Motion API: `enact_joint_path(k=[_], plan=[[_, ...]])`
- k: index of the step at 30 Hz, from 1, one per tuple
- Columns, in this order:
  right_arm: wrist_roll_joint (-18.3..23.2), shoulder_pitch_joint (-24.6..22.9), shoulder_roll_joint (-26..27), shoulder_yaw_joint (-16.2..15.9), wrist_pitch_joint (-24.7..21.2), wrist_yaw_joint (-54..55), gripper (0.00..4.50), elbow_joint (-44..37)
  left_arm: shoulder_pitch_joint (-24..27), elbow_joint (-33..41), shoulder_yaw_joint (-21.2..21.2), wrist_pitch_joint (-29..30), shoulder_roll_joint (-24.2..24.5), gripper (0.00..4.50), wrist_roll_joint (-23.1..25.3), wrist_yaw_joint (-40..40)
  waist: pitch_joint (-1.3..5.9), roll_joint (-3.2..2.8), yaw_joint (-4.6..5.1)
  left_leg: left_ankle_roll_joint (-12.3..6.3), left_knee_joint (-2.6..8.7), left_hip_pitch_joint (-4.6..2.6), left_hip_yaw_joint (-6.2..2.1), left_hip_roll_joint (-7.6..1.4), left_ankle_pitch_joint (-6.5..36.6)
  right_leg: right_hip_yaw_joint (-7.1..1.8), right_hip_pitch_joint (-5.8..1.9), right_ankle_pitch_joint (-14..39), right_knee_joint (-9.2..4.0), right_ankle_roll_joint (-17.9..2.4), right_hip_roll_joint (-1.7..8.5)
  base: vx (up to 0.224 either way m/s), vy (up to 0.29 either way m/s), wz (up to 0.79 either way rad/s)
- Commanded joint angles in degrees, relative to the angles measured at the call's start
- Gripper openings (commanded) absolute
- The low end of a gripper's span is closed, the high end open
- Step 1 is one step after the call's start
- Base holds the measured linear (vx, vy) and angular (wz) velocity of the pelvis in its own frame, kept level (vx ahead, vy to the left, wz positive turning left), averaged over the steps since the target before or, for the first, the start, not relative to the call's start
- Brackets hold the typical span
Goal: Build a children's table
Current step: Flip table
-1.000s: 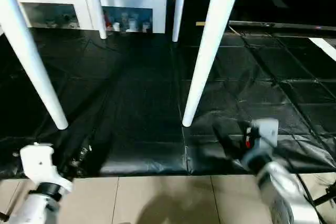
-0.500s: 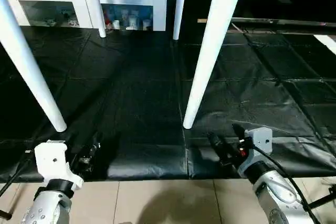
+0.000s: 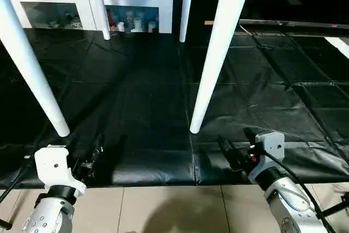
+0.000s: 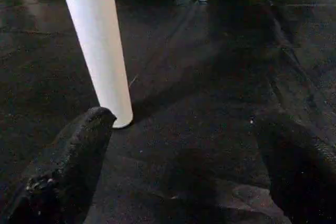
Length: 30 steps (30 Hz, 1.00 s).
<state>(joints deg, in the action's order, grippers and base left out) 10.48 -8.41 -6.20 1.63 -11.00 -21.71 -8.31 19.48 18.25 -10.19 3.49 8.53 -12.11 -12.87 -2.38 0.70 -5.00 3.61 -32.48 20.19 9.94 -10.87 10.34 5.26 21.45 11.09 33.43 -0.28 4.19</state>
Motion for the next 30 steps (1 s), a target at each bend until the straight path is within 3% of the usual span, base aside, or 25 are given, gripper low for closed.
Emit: enact_joint_path(k=[1,30], plan=[[-0.3,-0.2,-0.2,0.1,0.2,0.2,4.50,0.0,-0.2,-0.2,0.1,-0.2,0.0,3.18,0.5,0.4,1.68,-0.89,0.07,1.11,4.61,-0.39,-1.46,-2.65,24.3,-3.45,-1.06,22.6,-5.46,-2.9,3.87,0.000,0.000,0.00],[-0.3,-0.2,-0.2,0.1,0.2,0.2,4.50,0.0,-0.2,-0.2,0.1,-0.2,0.0,3.18,0.5,0.4,1.91,-0.84,0.04,0.73,4.47,-0.30,-1.40,-2.62,22.8,-3.46,-1.30,20.2,-5.13,-3.6,3.80,0.000,0.000,0.00]])
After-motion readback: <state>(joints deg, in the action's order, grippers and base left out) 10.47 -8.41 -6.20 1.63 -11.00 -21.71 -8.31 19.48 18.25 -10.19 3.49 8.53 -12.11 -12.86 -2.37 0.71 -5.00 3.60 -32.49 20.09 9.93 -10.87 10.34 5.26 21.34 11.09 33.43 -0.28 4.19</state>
